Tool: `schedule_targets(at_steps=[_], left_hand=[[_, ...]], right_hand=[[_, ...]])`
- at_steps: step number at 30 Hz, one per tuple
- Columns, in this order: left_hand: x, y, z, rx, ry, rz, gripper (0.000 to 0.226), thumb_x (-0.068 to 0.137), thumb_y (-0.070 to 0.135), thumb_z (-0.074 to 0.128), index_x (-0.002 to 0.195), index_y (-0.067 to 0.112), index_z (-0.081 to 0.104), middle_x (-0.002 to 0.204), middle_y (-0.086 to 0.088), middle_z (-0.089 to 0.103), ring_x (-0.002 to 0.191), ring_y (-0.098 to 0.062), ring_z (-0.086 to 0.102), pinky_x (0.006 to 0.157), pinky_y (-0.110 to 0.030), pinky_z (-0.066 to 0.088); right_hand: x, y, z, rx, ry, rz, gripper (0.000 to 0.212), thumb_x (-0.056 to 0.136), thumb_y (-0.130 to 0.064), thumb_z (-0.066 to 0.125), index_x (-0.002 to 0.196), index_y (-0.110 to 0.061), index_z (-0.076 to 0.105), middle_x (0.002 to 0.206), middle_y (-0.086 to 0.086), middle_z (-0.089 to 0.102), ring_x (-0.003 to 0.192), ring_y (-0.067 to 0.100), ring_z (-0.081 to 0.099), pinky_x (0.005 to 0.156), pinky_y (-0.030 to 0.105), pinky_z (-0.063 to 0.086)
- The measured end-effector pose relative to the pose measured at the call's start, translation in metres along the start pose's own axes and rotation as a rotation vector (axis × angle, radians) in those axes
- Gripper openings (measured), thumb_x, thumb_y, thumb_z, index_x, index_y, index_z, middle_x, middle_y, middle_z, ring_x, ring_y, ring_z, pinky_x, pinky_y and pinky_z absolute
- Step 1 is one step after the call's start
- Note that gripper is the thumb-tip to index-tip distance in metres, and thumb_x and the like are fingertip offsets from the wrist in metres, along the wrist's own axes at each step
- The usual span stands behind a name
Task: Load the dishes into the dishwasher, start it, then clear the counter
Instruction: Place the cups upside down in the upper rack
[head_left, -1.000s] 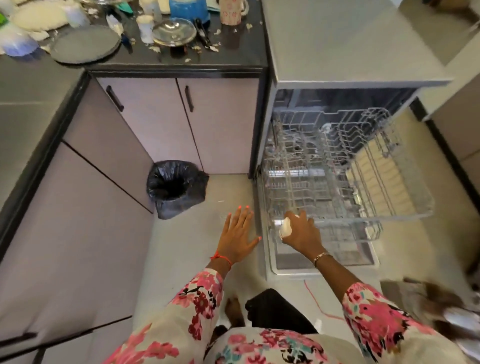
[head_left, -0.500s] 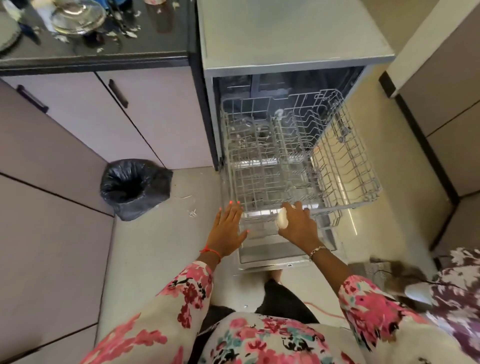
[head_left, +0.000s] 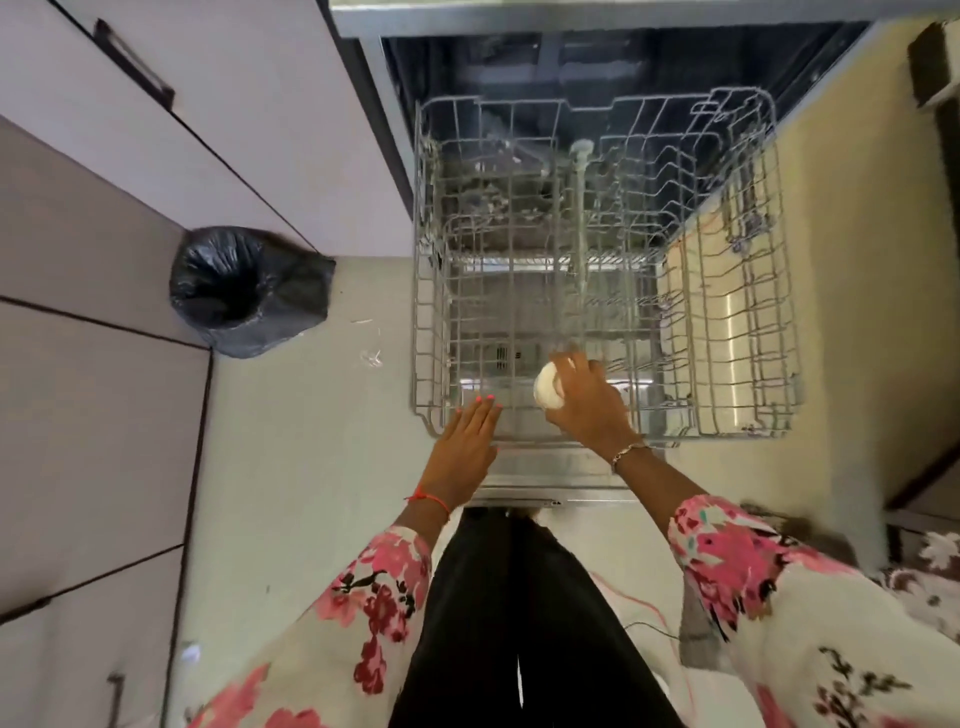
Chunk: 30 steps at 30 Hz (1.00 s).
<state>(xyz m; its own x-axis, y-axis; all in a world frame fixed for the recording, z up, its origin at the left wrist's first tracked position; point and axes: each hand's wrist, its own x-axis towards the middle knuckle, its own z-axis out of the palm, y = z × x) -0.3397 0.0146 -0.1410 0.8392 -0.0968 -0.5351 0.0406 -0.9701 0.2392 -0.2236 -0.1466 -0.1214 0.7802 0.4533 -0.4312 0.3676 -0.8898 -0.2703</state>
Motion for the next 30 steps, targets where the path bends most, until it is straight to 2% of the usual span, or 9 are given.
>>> schedule_targets(at_steps=[2, 5, 10, 13, 15, 18, 20, 24, 30], left_hand=[[0.004, 0.000, 0.006, 0.023, -0.033, 0.005, 0.054, 0.105, 0.026, 0.021, 0.150, 0.010, -0.005, 0.160, -0.007, -0.005, 0.148, -0.020, -0.004, 0.121, -0.036, 0.001], [0.007, 0.001, 0.013, 0.020, -0.063, 0.004, 0.050, 0.105, 0.022, 0.019, 0.151, 0.012, 0.001, 0.160, -0.005, 0.002, 0.148, -0.018, 0.003, 0.121, -0.035, 0.002], [0.010, -0.001, 0.017, -0.078, 0.015, 0.017, 0.056, 0.098, -0.002, 0.029, 0.150, 0.015, 0.018, 0.157, -0.002, 0.020, 0.145, -0.015, 0.018, 0.119, -0.029, 0.006], [0.010, -0.002, 0.018, -0.159, 0.067, 0.028, 0.057, 0.094, -0.006, 0.032, 0.147, 0.013, 0.026, 0.153, -0.006, 0.031, 0.142, -0.018, 0.028, 0.117, -0.029, 0.013], [0.009, -0.002, 0.018, -0.173, 0.069, 0.019, 0.055, 0.095, -0.003, 0.033, 0.147, 0.014, 0.028, 0.152, -0.004, 0.035, 0.141, -0.017, 0.030, 0.116, -0.029, 0.014], [0.010, -0.002, 0.020, -0.179, 0.058, 0.005, 0.053, 0.097, 0.002, 0.033, 0.147, 0.017, 0.028, 0.152, -0.002, 0.033, 0.142, -0.016, 0.028, 0.116, -0.029, 0.013], [0.010, -0.003, 0.019, -0.187, 0.056, 0.010, 0.052, 0.097, 0.003, 0.033, 0.147, 0.017, 0.028, 0.152, -0.002, 0.034, 0.141, -0.016, 0.029, 0.115, -0.028, 0.014], [0.009, -0.005, 0.018, -0.201, 0.067, 0.024, 0.052, 0.096, 0.003, 0.036, 0.146, 0.016, 0.031, 0.150, -0.004, 0.038, 0.139, -0.017, 0.034, 0.114, -0.029, 0.018], [0.010, -0.006, 0.024, -0.212, 0.092, 0.030, 0.054, 0.094, 0.000, 0.040, 0.145, 0.016, 0.033, 0.148, -0.004, 0.041, 0.137, -0.019, 0.036, 0.114, -0.030, 0.020]], right_hand=[[0.011, 0.002, 0.011, 0.004, -0.035, -0.018, 0.077, 0.077, -0.029, 0.070, 0.142, -0.013, 0.032, 0.149, 0.014, 0.026, 0.126, 0.034, 0.036, 0.085, 0.044, 0.050], [0.022, 0.002, 0.025, -0.011, -0.065, -0.055, 0.072, 0.078, -0.029, 0.070, 0.140, -0.015, 0.035, 0.142, 0.011, 0.035, 0.127, 0.032, 0.036, 0.082, 0.041, 0.051], [0.032, 0.003, 0.035, -0.032, -0.103, -0.069, 0.075, 0.074, -0.023, 0.073, 0.139, -0.013, 0.036, 0.139, 0.013, 0.037, 0.125, 0.035, 0.036, 0.085, 0.042, 0.050], [0.031, 0.002, 0.038, -0.068, -0.085, -0.095, 0.075, 0.073, -0.022, 0.074, 0.138, -0.011, 0.039, 0.138, 0.017, 0.040, 0.123, 0.040, 0.039, 0.090, 0.046, 0.049], [0.025, 0.000, 0.039, -0.053, -0.021, -0.109, 0.073, 0.068, -0.019, 0.078, 0.133, -0.008, 0.046, 0.131, 0.020, 0.047, 0.117, 0.042, 0.047, 0.085, 0.048, 0.052], [0.015, -0.005, 0.038, -0.034, 0.086, -0.115, 0.071, 0.062, -0.017, 0.082, 0.126, -0.006, 0.053, 0.124, 0.021, 0.054, 0.105, 0.040, 0.056, 0.072, 0.045, 0.056], [0.015, -0.008, 0.038, -0.026, 0.072, -0.113, 0.070, 0.066, -0.018, 0.080, 0.129, -0.007, 0.050, 0.127, 0.020, 0.052, 0.109, 0.039, 0.053, 0.074, 0.044, 0.055], [0.026, -0.012, 0.045, -0.008, -0.038, -0.068, 0.070, 0.080, -0.017, 0.068, 0.141, -0.012, 0.035, 0.140, 0.014, 0.038, 0.126, 0.034, 0.038, 0.089, 0.042, 0.049], [0.042, -0.010, 0.059, -0.016, -0.091, -0.005, 0.071, 0.079, -0.014, 0.067, 0.141, -0.015, 0.032, 0.144, 0.011, 0.033, 0.130, 0.032, 0.033, 0.093, 0.041, 0.047]])
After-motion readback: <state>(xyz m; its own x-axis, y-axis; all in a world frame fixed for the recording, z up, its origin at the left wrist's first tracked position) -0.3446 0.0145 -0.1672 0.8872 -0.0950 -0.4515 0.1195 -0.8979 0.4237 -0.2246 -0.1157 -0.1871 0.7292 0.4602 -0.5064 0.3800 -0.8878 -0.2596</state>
